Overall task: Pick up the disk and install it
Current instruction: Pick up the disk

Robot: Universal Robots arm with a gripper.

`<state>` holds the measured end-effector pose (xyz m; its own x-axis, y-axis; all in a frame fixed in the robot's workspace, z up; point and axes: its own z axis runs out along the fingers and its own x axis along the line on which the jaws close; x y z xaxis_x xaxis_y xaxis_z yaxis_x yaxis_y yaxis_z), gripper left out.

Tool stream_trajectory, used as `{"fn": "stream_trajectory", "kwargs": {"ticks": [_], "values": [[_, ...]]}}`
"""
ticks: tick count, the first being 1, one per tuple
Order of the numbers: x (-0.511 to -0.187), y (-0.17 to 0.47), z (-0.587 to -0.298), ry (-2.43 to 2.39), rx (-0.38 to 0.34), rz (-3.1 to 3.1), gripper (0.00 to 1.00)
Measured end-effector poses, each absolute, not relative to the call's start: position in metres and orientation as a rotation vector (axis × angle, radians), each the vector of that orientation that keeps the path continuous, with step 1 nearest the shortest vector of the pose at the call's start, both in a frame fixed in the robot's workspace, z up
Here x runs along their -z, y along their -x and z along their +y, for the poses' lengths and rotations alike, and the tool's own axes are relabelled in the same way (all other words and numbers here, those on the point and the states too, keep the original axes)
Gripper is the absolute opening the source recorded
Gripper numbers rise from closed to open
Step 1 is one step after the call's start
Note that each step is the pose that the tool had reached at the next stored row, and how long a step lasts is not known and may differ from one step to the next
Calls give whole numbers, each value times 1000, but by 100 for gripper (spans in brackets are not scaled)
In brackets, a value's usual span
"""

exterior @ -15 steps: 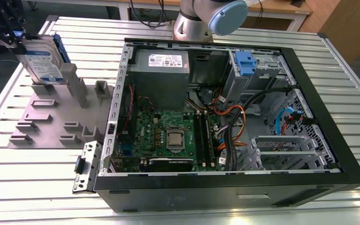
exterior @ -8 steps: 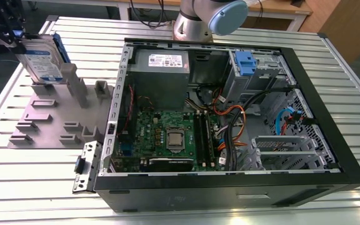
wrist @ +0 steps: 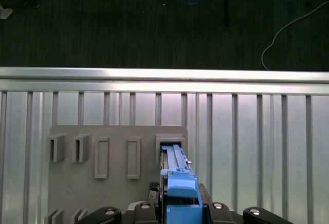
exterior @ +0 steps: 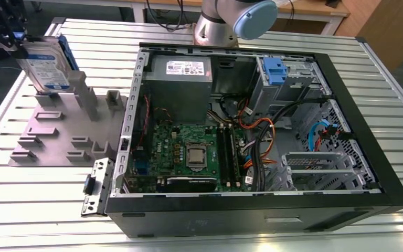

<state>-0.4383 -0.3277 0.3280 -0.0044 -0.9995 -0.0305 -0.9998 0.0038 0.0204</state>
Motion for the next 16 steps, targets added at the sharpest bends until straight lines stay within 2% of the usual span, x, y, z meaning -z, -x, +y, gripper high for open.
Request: {"fn": "stream_trajectory", "kwargs": {"ticks": [16], "values": [[-331, 438, -328, 2211, -56, 2221, 36]]}}
